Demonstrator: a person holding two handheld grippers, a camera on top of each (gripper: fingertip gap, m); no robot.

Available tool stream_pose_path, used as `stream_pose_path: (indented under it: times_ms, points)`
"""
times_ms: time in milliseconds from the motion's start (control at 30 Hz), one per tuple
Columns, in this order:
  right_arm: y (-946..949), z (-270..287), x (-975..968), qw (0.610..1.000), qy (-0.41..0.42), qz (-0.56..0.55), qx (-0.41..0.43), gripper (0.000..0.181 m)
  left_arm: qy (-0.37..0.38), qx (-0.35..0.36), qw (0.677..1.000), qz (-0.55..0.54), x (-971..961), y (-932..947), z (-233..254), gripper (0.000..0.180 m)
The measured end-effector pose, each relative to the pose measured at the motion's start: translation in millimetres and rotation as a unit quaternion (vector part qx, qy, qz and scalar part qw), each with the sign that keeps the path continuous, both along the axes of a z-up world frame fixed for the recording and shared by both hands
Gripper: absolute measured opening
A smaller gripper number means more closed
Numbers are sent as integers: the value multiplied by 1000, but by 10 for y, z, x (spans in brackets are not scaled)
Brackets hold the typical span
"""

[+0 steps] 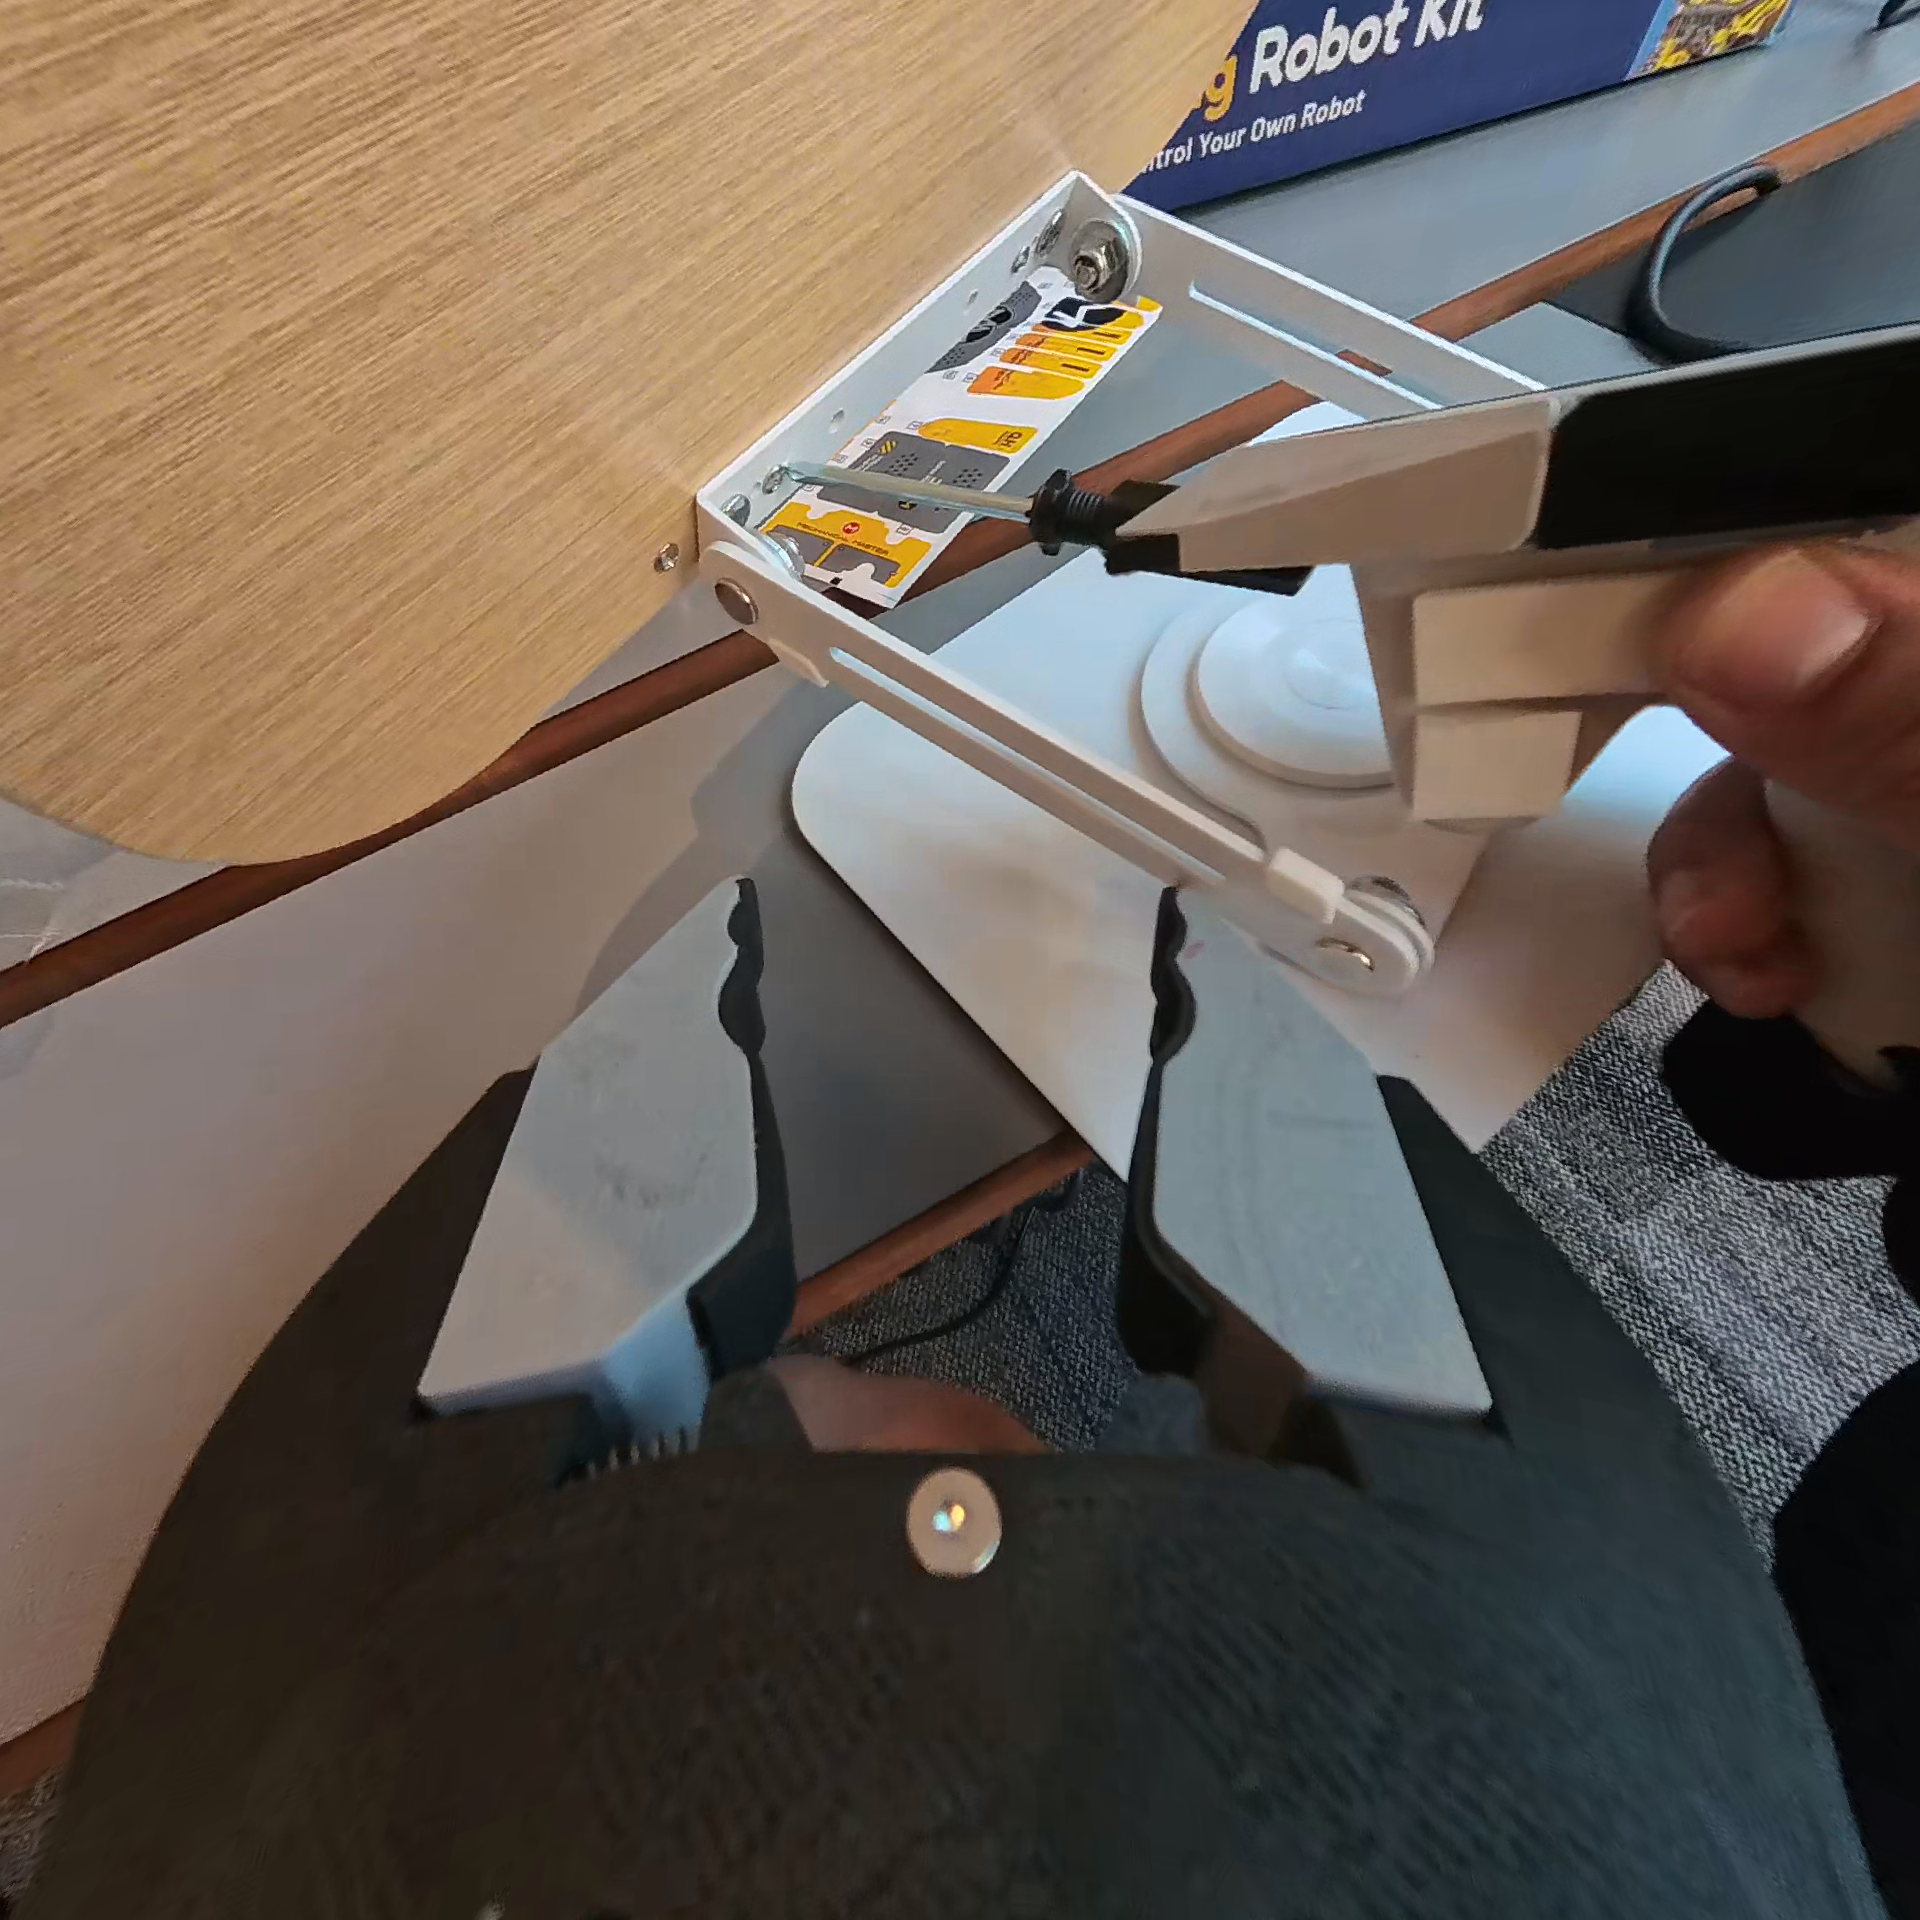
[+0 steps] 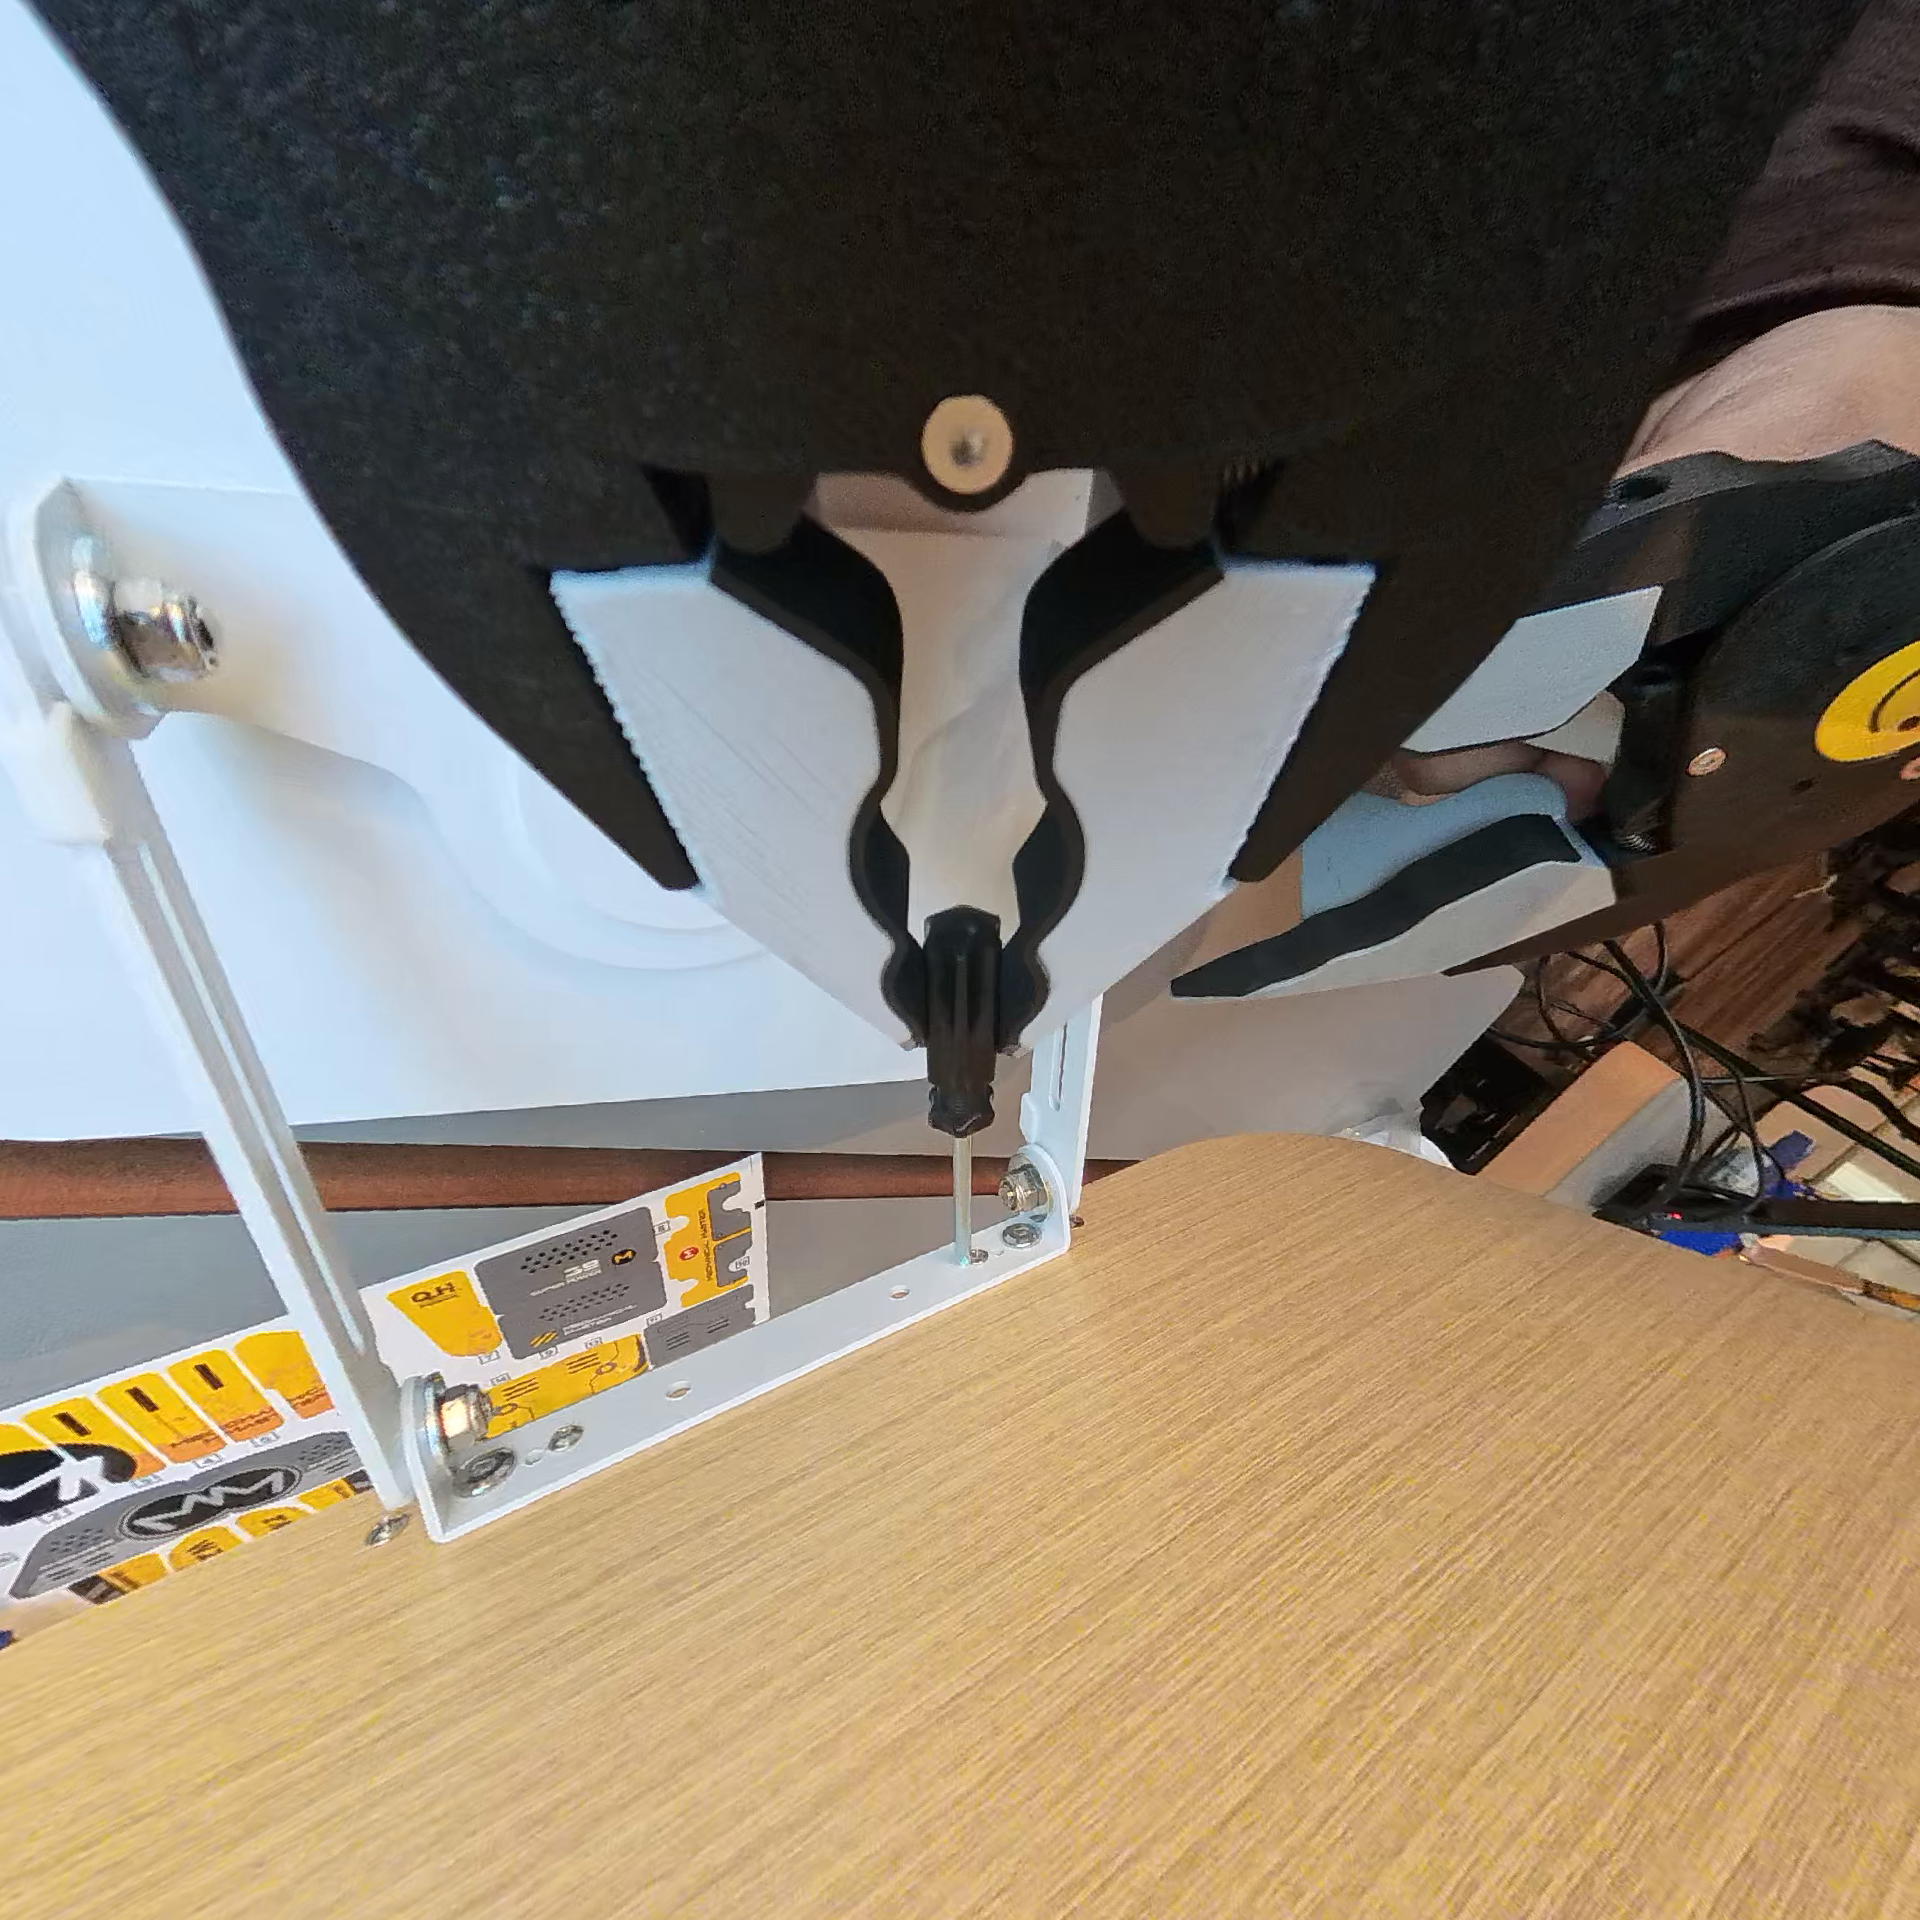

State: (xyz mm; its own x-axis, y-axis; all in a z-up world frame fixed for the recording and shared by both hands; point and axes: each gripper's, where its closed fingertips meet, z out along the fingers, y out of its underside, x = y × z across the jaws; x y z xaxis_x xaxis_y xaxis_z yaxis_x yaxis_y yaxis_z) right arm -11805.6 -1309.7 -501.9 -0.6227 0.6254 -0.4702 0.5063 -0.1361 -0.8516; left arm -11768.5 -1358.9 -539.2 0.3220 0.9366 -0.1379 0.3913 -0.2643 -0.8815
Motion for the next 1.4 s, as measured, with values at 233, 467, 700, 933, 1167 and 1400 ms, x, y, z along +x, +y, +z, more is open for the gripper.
stream_pose_path:
  times_ms: [233,467,700,933,1167,1400]
  points:
    - [-5,9,-16,1000,1,-2,4,11,-5,-9,1000,0,-19,14,-43,72]
    - [12,42,-8,1000,-1,5,-21,11,-7,-2,1000,-1,-27,-7,-44,76]
    - [12,12,3,1000,0,5,-10,11,-6,-6,1000,-3,-31,-5,-43,76]
    - [-4,20,3,999,37,-11,33,11,-6,-1,1000,-6,-23,-12,-43,83]
    - [-17,29,21,996,63,-21,59,10,-5,1,1000,-8,-13,-23,-23,84]
    - [-27,46,40,997,62,-13,47,11,-9,3,1000,-11,-19,-16,-44,85]
